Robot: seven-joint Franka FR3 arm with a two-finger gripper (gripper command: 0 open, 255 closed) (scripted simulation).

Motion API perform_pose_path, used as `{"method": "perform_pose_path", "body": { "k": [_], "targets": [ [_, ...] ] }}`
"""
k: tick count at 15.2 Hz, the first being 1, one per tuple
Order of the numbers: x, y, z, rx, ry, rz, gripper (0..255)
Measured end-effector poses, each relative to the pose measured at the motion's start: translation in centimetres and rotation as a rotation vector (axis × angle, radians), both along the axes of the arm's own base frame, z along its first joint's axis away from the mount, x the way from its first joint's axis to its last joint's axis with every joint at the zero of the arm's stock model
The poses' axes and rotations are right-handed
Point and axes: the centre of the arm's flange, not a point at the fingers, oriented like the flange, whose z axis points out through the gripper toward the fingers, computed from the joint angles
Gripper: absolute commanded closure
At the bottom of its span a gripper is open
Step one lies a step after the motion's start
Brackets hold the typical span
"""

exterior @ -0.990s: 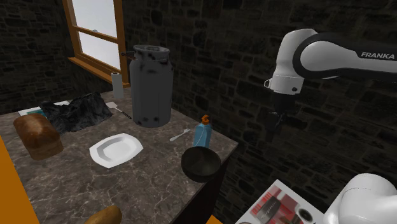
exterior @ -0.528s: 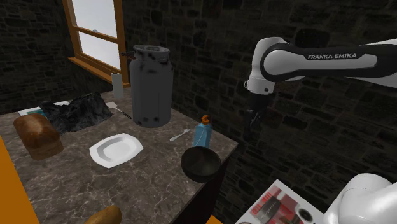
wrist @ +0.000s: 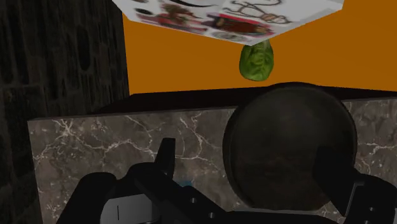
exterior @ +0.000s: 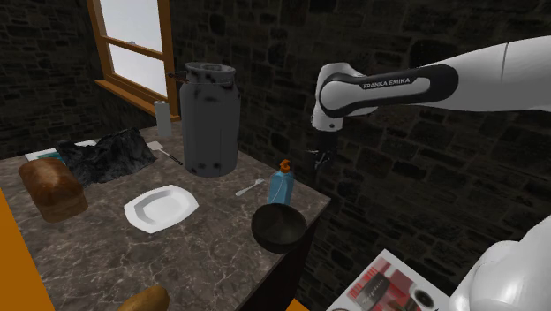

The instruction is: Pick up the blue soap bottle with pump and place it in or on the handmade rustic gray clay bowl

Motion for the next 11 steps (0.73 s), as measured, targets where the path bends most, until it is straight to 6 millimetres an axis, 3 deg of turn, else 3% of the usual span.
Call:
{"method": "perform_pose_path", "body": {
  "k": [11],
  "targets": [
    [13.5, -0.1, -5.6, -0.028, -0.003, 0.012, 0]
  ]
}}
